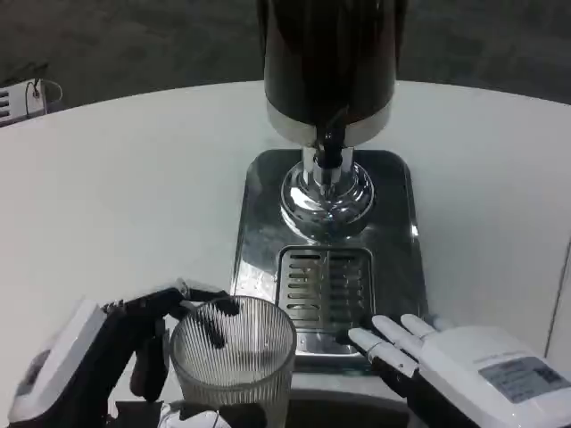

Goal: Grasp the cup under the faucet to collect the drink, then remove the cup.

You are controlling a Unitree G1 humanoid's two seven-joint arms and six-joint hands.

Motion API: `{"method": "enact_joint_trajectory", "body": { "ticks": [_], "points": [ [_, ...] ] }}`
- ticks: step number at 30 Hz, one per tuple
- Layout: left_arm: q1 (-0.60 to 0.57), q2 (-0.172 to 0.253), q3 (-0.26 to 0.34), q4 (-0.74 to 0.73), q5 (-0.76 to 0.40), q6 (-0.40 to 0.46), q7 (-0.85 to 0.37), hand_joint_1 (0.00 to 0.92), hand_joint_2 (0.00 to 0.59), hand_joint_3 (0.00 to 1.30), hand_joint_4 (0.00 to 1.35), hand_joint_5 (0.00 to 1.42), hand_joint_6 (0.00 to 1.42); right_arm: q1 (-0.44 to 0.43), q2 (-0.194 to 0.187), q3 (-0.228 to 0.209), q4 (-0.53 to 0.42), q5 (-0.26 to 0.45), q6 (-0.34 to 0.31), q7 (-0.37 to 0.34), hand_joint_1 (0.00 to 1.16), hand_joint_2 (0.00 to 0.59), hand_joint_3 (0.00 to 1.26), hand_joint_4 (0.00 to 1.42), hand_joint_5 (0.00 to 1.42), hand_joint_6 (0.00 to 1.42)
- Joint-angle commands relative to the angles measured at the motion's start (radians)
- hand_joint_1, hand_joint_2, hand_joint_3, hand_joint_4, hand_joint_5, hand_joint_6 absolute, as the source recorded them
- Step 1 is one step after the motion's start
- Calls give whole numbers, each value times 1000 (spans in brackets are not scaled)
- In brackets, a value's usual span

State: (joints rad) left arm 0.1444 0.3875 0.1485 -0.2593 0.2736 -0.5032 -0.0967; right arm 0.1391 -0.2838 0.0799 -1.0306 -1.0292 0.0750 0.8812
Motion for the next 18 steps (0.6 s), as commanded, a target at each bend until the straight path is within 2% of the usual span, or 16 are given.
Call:
{"method": "enact_joint_trajectory", "body": {
  "ticks": [1,11,18],
  "points": [
    [-4,-4,15,-10,-19,-19,13,537,0,970,1074,1250,1281,-4,3,2,-14,11,5,12,568,434,73,0,0,0],
    [-71,-26,-8,55,24,-13,40,544,0,970,1074,1250,1281,-10,0,-3,-9,13,18,11,562,429,74,0,0,0],
    [-177,-42,-28,164,83,-15,90,546,0,970,1074,1250,1281,-22,-4,-12,-6,17,30,13,557,428,74,0,0,0]
  ]
}}
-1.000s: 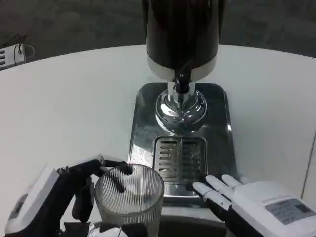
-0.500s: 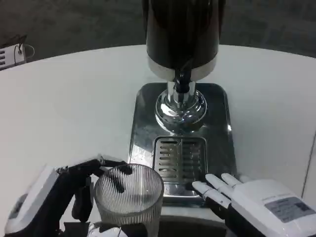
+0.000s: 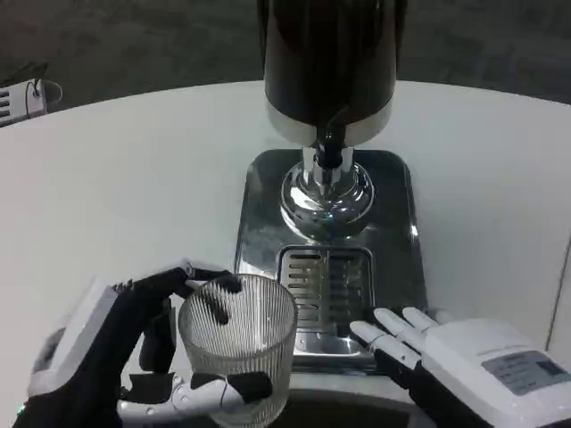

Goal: Grasp the cup under the faucet to collect the drink, then remove the cup.

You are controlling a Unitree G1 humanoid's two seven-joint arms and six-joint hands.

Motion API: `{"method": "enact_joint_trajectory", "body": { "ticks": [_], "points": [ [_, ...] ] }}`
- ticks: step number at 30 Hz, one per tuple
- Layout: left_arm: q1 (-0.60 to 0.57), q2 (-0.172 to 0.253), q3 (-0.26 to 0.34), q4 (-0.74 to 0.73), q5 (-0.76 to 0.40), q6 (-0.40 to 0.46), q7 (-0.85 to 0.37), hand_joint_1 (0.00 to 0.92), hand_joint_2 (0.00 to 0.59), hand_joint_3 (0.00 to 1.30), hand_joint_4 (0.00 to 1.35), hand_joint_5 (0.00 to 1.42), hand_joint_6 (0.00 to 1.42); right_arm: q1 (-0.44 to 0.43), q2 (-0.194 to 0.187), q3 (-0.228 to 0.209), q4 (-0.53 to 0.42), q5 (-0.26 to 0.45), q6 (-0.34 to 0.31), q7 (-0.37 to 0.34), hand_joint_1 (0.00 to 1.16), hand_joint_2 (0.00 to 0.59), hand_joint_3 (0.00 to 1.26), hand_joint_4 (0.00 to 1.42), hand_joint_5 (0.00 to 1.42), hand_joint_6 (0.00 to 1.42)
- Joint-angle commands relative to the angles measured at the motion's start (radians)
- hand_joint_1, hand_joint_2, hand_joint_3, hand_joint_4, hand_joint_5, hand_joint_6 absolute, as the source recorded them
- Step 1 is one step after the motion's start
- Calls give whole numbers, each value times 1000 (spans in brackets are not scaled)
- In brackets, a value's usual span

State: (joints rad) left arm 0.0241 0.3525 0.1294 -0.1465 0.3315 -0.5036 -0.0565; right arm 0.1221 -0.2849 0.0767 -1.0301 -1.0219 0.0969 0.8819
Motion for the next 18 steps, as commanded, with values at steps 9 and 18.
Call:
{"method": "enact_joint_trajectory", "body": {
  "ticks": [9,18],
  "points": [
    [-284,-13,-61,282,139,-3,168,546,0,970,1074,1250,1281,17,1,-35,-17,30,4,1,553,427,74,0,0,0],
    [-490,-7,-135,529,215,1,284,547,0,976,1074,1250,1280,21,-6,-80,-17,77,-16,0,551,427,74,0,0,0]
  ]
}}
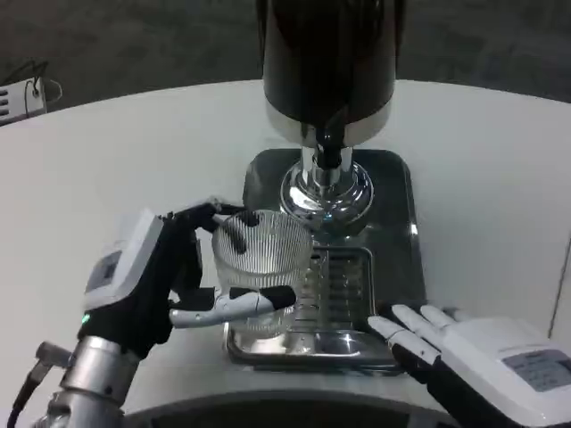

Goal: Grasp the cup under the faucet to collect the drink, then remove the cup.

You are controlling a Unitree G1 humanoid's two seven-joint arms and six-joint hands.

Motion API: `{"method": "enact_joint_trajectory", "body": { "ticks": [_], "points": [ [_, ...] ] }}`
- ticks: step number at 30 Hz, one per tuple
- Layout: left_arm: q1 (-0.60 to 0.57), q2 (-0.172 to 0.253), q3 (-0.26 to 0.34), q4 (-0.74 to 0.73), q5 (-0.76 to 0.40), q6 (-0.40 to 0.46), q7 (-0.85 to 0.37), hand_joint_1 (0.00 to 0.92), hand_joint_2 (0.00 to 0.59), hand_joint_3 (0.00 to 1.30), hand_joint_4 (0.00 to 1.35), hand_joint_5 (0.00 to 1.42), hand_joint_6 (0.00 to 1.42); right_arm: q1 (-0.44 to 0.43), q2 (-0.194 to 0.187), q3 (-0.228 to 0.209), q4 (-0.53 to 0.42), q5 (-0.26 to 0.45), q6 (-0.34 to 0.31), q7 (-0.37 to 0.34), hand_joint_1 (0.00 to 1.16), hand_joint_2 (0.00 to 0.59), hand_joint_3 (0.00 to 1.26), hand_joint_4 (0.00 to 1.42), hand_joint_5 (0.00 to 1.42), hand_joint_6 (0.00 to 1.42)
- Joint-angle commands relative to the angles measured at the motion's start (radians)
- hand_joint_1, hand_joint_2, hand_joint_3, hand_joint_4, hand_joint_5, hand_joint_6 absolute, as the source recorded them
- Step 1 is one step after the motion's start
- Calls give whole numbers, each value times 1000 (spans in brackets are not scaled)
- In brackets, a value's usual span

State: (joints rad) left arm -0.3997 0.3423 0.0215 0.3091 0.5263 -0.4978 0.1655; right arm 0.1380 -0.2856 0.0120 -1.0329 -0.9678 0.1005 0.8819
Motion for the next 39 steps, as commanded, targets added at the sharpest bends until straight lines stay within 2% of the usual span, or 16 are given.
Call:
{"method": "enact_joint_trajectory", "body": {
  "ticks": [1,15,21,27,29,30,34,39],
  "points": [
    [-90,2,-38,101,30,-2,74,547,0,977,1074,1250,1280,5,-5,-18,-14,26,-22,0,551,427,74,0,0,0],
    [-294,-1,-146,366,69,-4,174,547,0,979,1074,1249,1279,0,-6,-39,-14,52,-22,12,543,434,74,0,0,0],
    [-346,-8,-200,425,74,-8,175,539,0,947,1039,1190,1229,3,-9,-47,-14,60,-19,12,538,436,74,0,0,0],
    [-365,-3,-234,449,62,-11,148,506,0,864,931,1085,1156,8,-14,-55,-14,68,-15,9,535,437,74,0,0,0],
    [-367,2,-240,449,58,-12,141,474,0,833,864,1039,1118,11,-14,-57,-14,70,-14,8,534,437,74,0,0,0],
    [-366,5,-241,450,49,-18,128,426,3,807,783,976,1070,12,-15,-57,-14,71,-13,8,534,437,74,0,0,0],
    [-366,17,-241,455,26,-36,98,254,4,763,619,791,959,20,-12,-58,-14,77,-7,6,533,437,74,0,0,0],
    [-359,34,-236,457,7,-53,78,160,8,709,442,624,807,21,-12,-50,-14,79,-7,2,532,437,74,0,0,0]
  ]
}}
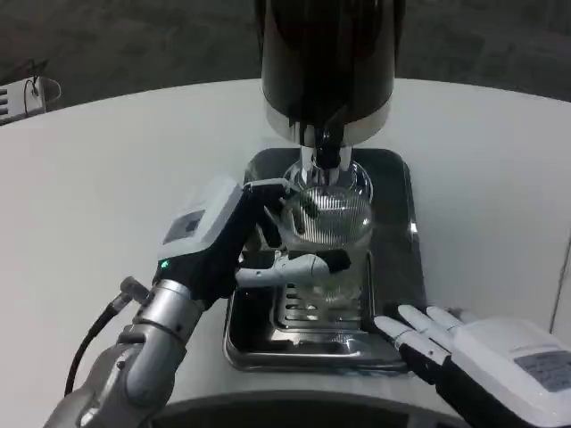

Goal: Grasp the cup under the faucet to collect the drink, then remove the cup.

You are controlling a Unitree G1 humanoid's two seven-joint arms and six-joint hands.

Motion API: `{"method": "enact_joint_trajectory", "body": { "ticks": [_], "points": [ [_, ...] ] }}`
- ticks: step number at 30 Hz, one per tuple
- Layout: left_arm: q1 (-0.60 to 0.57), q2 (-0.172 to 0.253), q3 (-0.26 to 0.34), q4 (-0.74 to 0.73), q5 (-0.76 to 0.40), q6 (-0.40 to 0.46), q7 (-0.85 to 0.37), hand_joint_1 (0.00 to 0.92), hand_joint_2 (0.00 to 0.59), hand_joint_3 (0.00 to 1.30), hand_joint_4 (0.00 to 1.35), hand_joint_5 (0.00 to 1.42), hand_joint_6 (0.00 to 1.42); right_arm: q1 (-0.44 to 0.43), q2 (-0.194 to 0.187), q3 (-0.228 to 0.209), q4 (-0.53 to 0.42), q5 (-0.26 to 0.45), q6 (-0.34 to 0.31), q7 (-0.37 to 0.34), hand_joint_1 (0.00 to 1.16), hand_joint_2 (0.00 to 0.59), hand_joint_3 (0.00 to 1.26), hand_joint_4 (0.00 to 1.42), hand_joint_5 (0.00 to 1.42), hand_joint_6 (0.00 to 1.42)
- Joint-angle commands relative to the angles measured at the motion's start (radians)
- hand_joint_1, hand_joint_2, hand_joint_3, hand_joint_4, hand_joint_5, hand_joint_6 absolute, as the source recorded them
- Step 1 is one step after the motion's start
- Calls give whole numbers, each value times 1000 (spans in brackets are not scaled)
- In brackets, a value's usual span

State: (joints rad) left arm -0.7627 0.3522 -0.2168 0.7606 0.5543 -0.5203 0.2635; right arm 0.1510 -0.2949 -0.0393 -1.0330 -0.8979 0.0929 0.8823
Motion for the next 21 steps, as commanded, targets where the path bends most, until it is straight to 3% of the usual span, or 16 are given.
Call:
{"method": "enact_joint_trajectory", "body": {
  "ticks": [1,10,21],
  "points": [
    [5,26,3,5,-22,-32,-22,153,8,690,423,618,800,7,-2,3,-14,9,1,2,532,437,74,0,0,0],
    [16,52,13,-21,-43,-41,-41,101,4,461,254,490,619,-9,-10,23,-14,15,27,10,530,437,81,0,0,0],
    [61,72,41,-93,-82,-52,-73,95,13,435,222,433,526,-27,-34,38,-7,35,72,1,529,437,91,0,0,0]
  ]
}}
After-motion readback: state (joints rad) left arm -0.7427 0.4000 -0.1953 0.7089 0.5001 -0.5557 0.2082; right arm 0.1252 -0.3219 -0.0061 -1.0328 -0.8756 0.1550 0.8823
